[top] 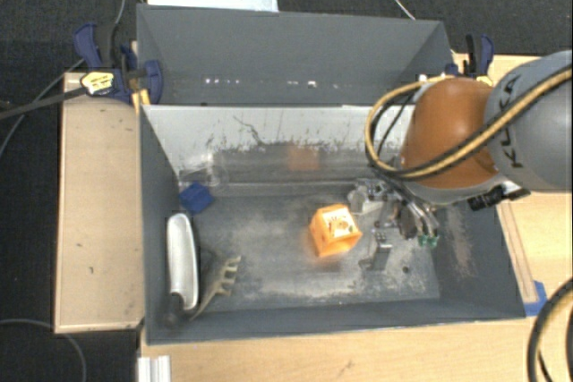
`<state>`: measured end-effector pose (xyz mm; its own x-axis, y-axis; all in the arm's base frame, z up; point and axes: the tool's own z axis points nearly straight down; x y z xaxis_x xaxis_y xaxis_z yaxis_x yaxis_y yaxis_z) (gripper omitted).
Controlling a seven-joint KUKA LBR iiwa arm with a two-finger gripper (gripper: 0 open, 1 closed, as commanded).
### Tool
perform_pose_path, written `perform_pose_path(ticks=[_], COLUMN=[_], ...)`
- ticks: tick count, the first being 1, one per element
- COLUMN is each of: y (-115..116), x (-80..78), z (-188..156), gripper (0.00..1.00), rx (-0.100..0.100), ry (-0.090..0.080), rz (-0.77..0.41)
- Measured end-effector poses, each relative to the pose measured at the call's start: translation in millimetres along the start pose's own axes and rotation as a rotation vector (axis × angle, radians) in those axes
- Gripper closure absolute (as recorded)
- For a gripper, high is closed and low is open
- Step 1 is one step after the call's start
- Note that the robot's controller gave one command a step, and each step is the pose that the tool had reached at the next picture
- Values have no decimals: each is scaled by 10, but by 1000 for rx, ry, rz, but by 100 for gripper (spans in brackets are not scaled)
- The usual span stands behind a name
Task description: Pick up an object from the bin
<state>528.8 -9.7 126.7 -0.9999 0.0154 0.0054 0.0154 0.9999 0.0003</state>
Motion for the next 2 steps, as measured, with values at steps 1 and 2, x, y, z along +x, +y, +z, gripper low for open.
perform_pose_path(ticks=[1,2], y=[0,614], x=[-17,-281], z=[-46,506], gripper=[0,0], rx=[0,0], ry=[-8,-17], rz=[0,-92])
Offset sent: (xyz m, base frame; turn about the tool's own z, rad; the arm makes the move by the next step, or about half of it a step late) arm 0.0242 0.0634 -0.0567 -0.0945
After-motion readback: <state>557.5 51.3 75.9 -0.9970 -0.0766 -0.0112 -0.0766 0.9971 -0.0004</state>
